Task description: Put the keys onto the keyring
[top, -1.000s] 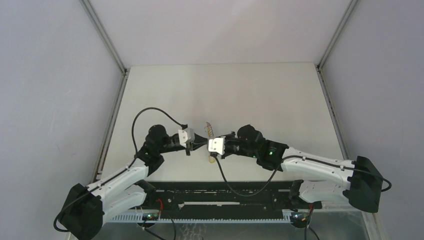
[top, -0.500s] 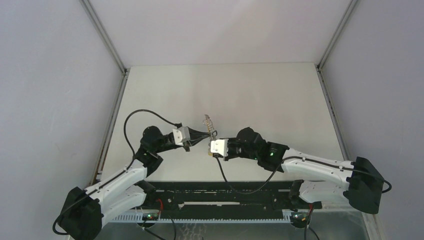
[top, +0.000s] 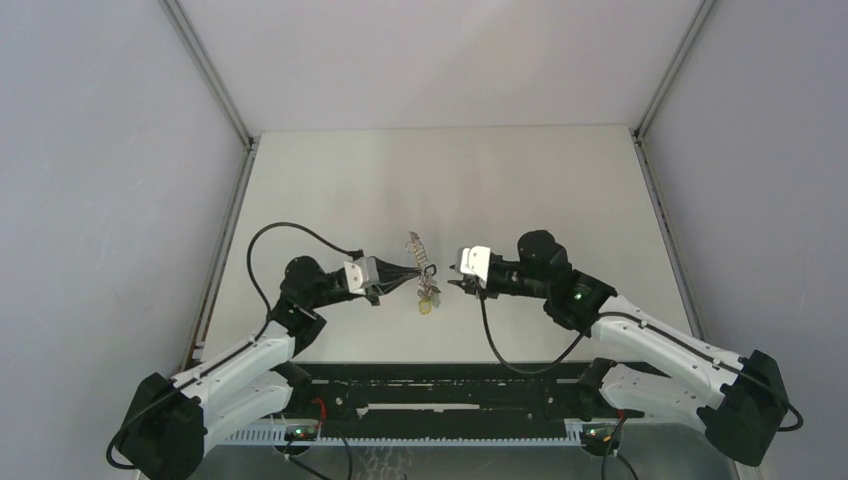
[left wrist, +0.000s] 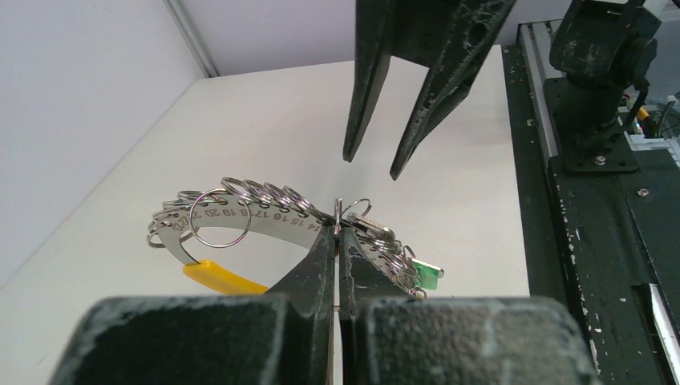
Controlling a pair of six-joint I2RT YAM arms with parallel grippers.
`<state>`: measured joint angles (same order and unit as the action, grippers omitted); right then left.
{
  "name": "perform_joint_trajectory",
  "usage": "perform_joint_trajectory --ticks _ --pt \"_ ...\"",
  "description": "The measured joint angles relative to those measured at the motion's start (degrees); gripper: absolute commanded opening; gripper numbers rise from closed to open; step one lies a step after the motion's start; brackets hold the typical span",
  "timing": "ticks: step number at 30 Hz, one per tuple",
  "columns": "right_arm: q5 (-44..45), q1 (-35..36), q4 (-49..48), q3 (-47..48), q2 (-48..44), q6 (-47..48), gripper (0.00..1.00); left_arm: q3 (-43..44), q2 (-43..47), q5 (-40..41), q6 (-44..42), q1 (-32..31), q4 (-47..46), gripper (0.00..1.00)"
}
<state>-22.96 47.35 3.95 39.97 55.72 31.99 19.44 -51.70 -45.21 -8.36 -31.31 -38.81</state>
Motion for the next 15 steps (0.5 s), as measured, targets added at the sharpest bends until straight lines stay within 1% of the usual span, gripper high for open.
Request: perform_joint_trajectory --ticks 5,8,12,15 --pt "-12.13 -4.72 -0.55 2.27 3.23 -4.39 0.22 0.0 -0.02 -0.66 0.24 0.0 -0.94 0.0" --pt "-17.79 -5.75 -1.77 3.98 5.35 -7.1 0.21 0.0 -0.02 -1.6 0.26 0.0 -1.11 0.0" --pt "-23.76 -6.86 -4.48 4.74 6.4 -10.71 0.19 0.0 -0.02 -2.34 0.24 0.0 -1.38 0.0" --pt "-26.43 -7.61 -5.35 5.66 7.34 -12.94 0.13 0.0 -0.02 -3.17 0.24 0.0 -1.79 0.0"
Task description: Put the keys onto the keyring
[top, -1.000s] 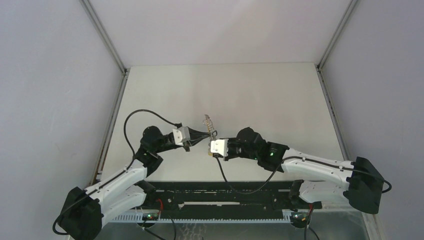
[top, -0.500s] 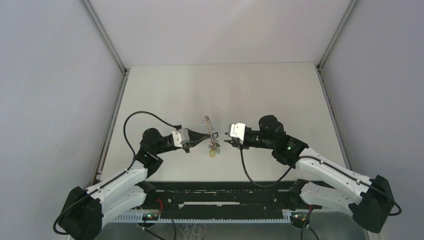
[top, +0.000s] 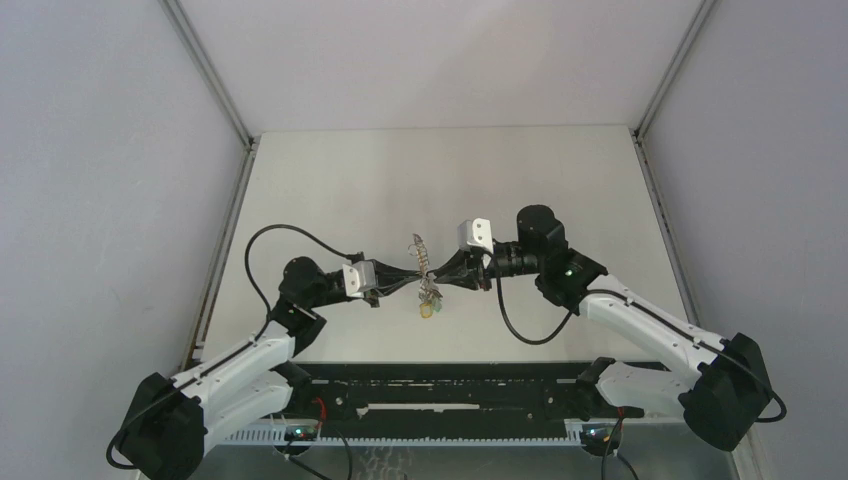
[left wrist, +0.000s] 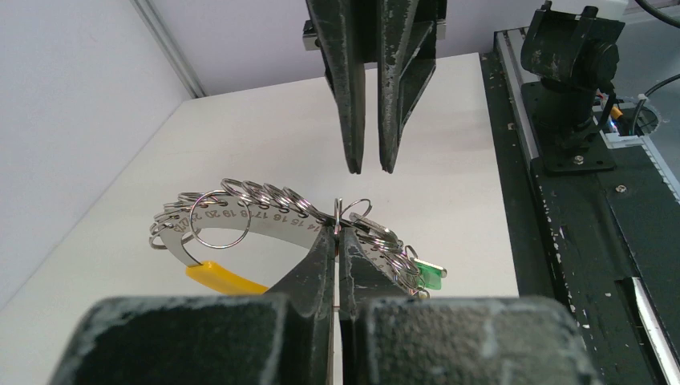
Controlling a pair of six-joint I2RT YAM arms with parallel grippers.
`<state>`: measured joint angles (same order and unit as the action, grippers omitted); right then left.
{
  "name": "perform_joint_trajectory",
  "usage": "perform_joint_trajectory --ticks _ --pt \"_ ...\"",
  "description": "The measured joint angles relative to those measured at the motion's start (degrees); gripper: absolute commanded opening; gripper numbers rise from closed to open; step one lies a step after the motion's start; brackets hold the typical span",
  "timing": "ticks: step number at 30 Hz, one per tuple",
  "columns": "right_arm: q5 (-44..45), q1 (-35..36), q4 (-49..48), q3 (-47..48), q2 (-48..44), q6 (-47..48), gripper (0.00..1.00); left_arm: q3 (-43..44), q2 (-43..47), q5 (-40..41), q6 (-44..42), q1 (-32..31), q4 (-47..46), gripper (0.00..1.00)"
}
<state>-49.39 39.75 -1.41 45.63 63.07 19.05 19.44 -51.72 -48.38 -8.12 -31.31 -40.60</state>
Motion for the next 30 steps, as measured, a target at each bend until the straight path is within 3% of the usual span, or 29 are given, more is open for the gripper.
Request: perform_joint_trajectory --ticks 4,30 --pt "-2.45 -0.2 -0.7 2.1 2.43 -2.27 0.08 0.0 0.0 -0.92 0.0 0.0 -0.59 0.0" --pt "-4.76 -0.28 -2.21 3.82 7.72 -4.74 0.14 0.0 -0.76 -3.5 0.0 -0.17 -0.9 0.0"
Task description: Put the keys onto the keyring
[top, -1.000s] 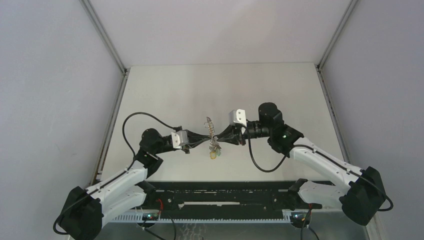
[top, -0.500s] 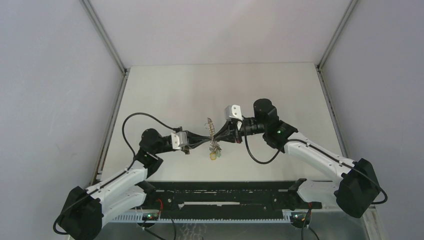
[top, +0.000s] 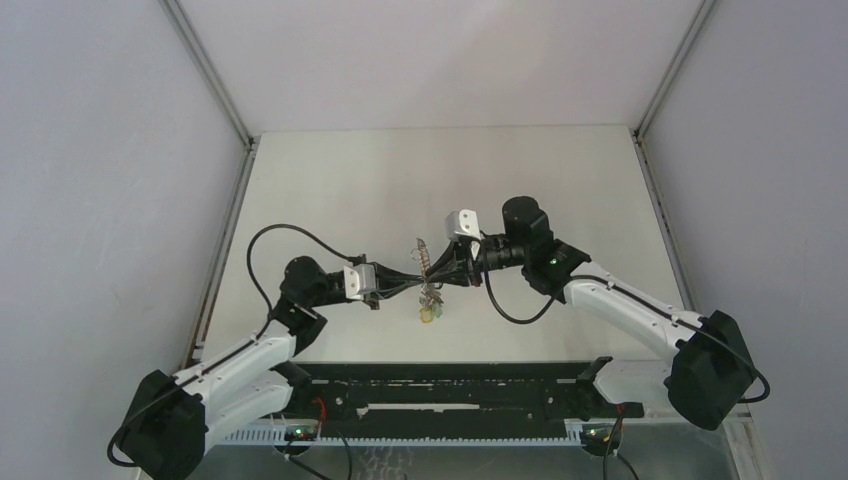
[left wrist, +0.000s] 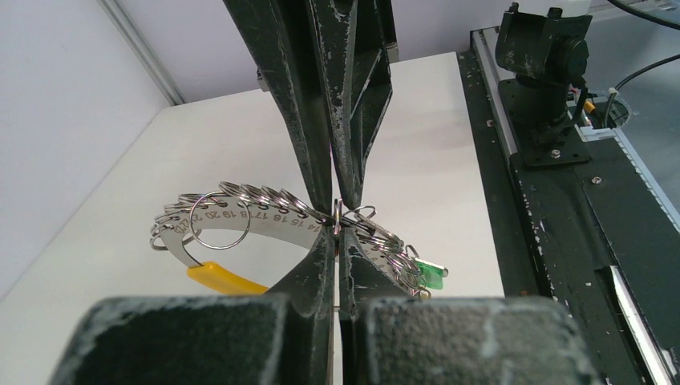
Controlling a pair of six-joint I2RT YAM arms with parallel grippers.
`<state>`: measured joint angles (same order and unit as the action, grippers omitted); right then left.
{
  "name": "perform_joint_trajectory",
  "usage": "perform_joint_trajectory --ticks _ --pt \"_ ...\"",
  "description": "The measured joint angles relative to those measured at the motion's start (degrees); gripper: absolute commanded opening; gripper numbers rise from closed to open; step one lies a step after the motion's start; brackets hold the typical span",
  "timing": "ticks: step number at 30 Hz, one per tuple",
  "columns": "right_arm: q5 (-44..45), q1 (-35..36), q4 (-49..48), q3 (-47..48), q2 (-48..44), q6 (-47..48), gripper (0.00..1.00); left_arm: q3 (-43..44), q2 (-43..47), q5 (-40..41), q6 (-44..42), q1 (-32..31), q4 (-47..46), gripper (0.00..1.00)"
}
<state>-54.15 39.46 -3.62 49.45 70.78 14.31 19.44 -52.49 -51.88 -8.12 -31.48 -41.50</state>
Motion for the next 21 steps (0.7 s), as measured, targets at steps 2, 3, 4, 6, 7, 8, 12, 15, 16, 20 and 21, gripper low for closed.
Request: perform_joint_trajectory --ticks 2,3,4,6,7,8,12,15,16,20,21 --pt "-0.09 0.0 0.0 0.02 0.0 0.02 0.14 0.0 -0.09 -0.04 0.0 -0.02 0.0 0.0" --pt "-0.2 0.0 0.0 0.02 0.0 0.04 0.14 0.0 -0.13 -0.15 0.0 -0.04 -0.02 0.0" --pt "-0.33 0.0 0.02 0.02 0.04 0.07 0.14 0.0 -0.24 -0.37 0.0 -0.04 -0.02 0.0" --pt "-0.5 0.02 0.44 0.26 0.17 0.33 0.14 0.0 -0.39 -0.48 0.0 -0.11 0.02 0.0" --pt "-0.59 0.04 0.66 0.57 0.33 0.5 0.14 0.0 -0.39 -0.5 0.0 -0.11 0.0 0.0" --pt "-0.68 0.07 0.85 0.83 0.5 0.66 0.14 0.0 -0.39 -0.5 0.0 -0.11 -0.02 0.0" --pt "-0.94 0.39 1.33 1.36 1.05 1.33 0.11 0.0 -0.39 -0.5 0.0 -0.15 0.0 0.0" --pt "-1.25 0.5 2.29 2.19 1.75 1.95 0.0 0.0 -0.39 -0.39 0.0 -0.15 0.15 0.0" --pt "-1.4 0.59 2.97 2.6 2.03 2.29 0.0 0.0 -0.39 -0.33 0.02 -0.15 0.26 0.0" --pt "-1.29 0.7 5.51 3.98 2.69 3.89 0.0 0.0 -0.39 0.02 0.02 -0.15 0.57 0.06" --pt "-0.92 0.74 6.4 4.35 2.69 4.37 0.0 0.0 -0.39 0.17 0.0 -0.15 0.66 0.1"
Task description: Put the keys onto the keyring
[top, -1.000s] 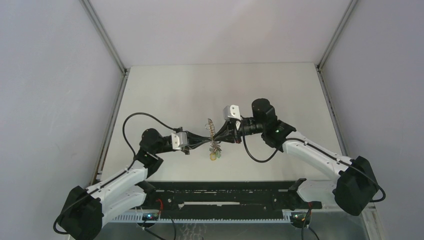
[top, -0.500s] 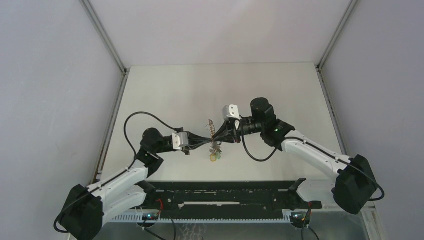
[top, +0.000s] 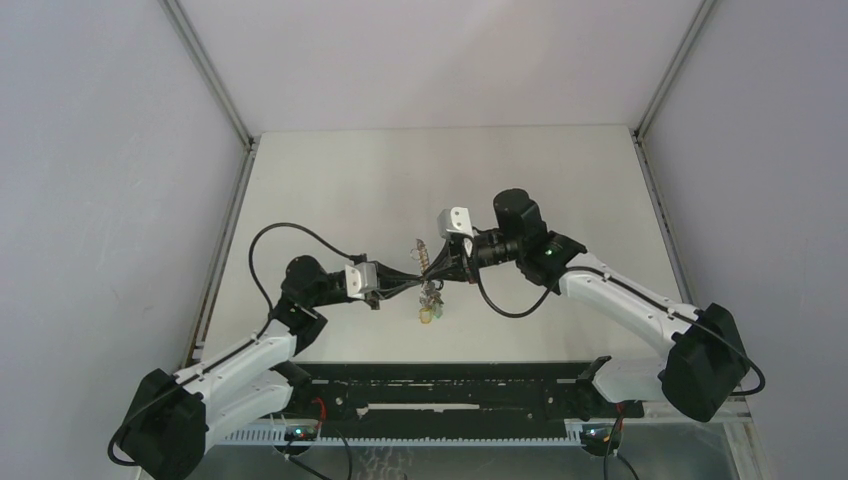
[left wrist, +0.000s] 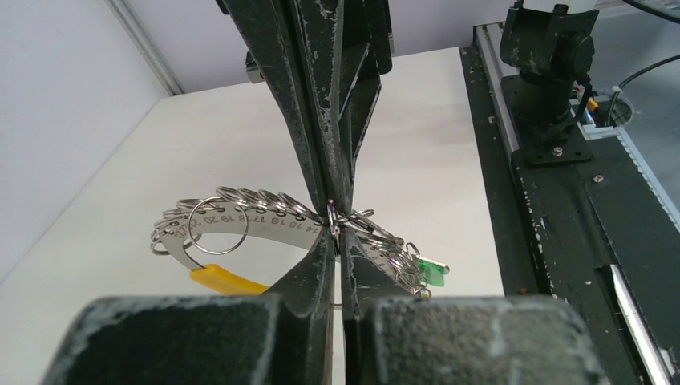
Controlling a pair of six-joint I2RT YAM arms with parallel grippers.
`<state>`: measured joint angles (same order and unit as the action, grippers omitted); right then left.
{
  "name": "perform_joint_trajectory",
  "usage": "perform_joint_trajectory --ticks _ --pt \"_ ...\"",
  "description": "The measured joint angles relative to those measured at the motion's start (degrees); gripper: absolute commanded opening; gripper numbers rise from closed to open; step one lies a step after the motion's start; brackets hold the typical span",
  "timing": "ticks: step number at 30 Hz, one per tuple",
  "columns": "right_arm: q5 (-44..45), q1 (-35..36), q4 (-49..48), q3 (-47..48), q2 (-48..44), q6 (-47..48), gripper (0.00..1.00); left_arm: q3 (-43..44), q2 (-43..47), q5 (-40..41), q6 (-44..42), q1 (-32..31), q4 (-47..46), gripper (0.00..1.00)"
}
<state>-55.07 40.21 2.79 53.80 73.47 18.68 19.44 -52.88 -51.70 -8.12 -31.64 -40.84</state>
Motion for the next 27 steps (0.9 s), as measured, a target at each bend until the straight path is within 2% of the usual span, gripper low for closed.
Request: perform_joint_trajectory --ticks 4,7,11,18,27 --pt "4.04 0.26 6.64 2.73 0.0 2.86 0.0 0.0 0.02 0.72 -1.09 -0.15 1.33 0.25" --pt "8.48 0.39 14.64 5.79 0.0 5.35 0.0 0.02 0.07 1.31 -2.23 -0.33 2.84 0.32" --pt "15.13 1.07 24.79 10.56 0.11 8.17 0.0 0.0 0.07 1.88 -3.1 -0.37 4.17 0.34" --pt "23.28 3.85 34.77 15.1 2.14 11.06 0.0 0.17 -0.81 1.95 -3.45 -0.68 4.59 0.35" --pt "26.58 6.71 37.75 17.09 4.94 13.46 0.0 0.2 -5.95 1.97 -3.43 -2.38 4.55 0.32"
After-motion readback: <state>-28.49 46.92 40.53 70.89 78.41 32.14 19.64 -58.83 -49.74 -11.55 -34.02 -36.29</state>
